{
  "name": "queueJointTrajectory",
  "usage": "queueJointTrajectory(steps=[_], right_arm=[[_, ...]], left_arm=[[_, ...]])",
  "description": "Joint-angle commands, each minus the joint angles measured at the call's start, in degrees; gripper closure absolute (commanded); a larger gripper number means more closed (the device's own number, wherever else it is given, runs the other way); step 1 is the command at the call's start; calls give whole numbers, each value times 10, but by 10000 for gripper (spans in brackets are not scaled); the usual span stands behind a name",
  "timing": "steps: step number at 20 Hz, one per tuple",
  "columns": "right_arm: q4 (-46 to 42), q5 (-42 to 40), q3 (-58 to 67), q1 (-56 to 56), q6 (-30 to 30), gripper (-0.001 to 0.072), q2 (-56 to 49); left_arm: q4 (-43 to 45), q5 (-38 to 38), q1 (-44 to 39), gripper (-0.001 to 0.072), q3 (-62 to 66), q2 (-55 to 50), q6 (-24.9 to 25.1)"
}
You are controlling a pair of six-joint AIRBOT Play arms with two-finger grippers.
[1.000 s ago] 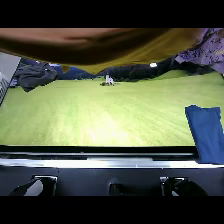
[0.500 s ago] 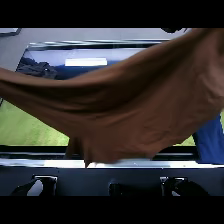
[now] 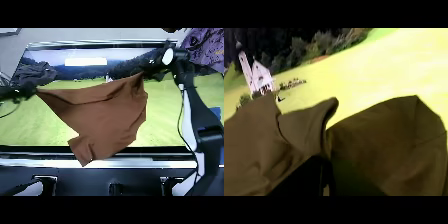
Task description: Fold the clothes and pants, and hang the long-sleeved shirts on hangers.
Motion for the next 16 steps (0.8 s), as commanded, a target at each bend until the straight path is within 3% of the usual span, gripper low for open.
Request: queueJointTrajectory(steps=[1,2,4,5,7,11,13,16], right_arm=[[116,2,0,-15,-26,676,-68],[116,10,0,-16,-26,614,-68],[135,49,0,-31,-61,382,-54],[156,80,0,-46,-106,350,-39],[157,146,0,-83,-180,327,6],[73,240,-31,-154,-248,325,120],[111,240,-129,-170,-262,263,186],[195,190,-353,-143,-296,242,296]], left_arm=[[-19,44,-23,689,-16,-99,-14],[-32,44,-22,689,-14,-109,-18],[-36,43,-20,689,-14,-109,-19],[-36,33,-18,689,-9,-107,-18],[-31,2,-10,689,6,-106,-18],[-31,-52,13,688,33,-106,-18],[-32,-68,22,688,35,-106,-18],[-32,-87,28,688,35,-106,-18]])
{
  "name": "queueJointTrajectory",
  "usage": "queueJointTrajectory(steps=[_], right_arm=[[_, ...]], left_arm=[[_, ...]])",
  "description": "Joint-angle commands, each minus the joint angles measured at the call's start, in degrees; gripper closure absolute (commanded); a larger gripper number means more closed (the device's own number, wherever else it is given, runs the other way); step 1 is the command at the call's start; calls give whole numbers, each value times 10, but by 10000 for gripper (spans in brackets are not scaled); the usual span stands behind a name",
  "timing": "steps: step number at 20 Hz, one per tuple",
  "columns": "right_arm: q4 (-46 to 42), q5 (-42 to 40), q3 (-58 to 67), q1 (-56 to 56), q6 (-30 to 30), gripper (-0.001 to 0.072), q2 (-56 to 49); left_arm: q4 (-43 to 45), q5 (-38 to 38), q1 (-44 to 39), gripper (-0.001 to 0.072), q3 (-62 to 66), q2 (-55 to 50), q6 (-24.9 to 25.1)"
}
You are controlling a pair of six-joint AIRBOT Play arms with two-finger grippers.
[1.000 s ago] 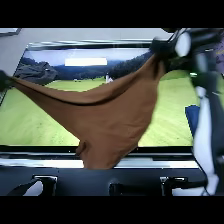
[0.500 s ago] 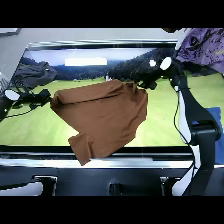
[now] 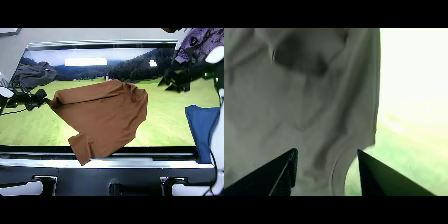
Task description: Fold the clothes and pants, and hang the long-sleeved shirts on hangers.
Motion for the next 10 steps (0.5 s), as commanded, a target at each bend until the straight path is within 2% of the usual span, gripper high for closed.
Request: queueJointTrajectory(steps=[1,6,10], right_arm=[[81,-47,-245,27,-49,224,131],[222,-207,-568,192,-46,224,256],[245,-340,-651,342,16,225,261]], left_arm=[[0,-32,8,688,3,-1,0],[0,-47,7,688,3,-1,0],[0,-47,7,688,3,-1,0]])
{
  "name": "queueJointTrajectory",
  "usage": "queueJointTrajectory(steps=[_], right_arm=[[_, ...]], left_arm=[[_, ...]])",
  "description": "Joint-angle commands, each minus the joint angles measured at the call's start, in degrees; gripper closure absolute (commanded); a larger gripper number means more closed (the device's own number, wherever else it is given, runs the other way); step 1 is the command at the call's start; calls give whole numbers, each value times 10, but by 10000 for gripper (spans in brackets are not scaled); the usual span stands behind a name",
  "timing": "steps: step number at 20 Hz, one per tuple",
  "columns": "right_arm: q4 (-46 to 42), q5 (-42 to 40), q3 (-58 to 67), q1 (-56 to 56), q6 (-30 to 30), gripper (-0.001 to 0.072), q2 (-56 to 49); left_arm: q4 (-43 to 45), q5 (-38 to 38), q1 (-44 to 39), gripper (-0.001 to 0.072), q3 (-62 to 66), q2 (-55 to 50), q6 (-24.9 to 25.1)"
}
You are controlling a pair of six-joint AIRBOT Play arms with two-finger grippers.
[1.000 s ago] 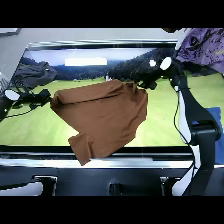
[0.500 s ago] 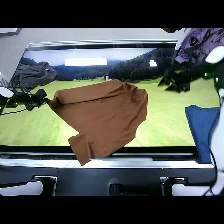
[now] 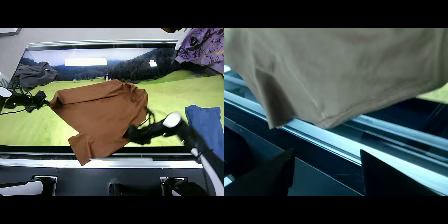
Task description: Fold the clothes and pants, and hang the long-sleeved shirts on hangers.
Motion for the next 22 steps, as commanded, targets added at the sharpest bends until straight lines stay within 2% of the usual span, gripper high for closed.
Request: queueJointTrajectory(steps=[1,5,11,22], right_arm=[[43,-132,-80,124,54,225,14],[60,-210,-80,207,101,225,-19],[153,-274,-80,258,68,227,-73],[178,-337,-80,266,69,253,-88]], left_arm=[[0,-4,1,688,1,0,0],[0,-3,1,688,1,-1,0],[0,-3,1,688,1,-1,0],[1,-3,1,688,1,-2,0]])
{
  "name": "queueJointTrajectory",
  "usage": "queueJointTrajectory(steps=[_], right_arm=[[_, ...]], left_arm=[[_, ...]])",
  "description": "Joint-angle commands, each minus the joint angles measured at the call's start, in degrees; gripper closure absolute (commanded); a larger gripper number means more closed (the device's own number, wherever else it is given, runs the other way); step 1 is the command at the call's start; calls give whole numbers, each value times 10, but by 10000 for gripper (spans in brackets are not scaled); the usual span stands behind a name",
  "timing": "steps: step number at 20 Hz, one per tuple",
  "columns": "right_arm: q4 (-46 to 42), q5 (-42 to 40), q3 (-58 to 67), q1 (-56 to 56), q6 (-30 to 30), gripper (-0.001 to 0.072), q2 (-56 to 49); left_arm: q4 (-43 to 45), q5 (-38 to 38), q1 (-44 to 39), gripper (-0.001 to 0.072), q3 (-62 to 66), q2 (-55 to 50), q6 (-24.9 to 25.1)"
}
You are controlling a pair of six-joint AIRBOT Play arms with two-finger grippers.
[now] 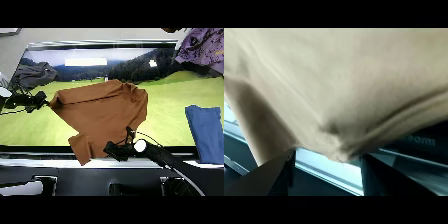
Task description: Fold the clothes and pants, and hang the long-sleeved shirts on hangers.
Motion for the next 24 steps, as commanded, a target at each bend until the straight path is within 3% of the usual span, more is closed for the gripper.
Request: queueJointTrajectory(steps=[1,4,6,7,9,14,19,24], right_arm=[[6,-15,0,1,1,253,-1],[6,-2,0,5,1,256,-5],[10,-1,0,23,6,299,-17],[12,-7,0,31,5,394,-19],[12,-15,3,35,2,679,-19],[-41,-11,54,0,-10,684,7],[-257,148,209,-201,-10,685,95],[-445,314,506,-339,-33,684,173]], left_arm=[[0,1,1,688,1,-2,0],[0,0,0,687,0,-5,0],[0,0,0,688,0,-6,0],[0,0,1,688,0,-6,0],[0,0,1,688,1,-6,0],[0,-2,1,689,12,9,1],[1,-5,1,690,127,58,35],[59,-6,1,689,315,139,50]])
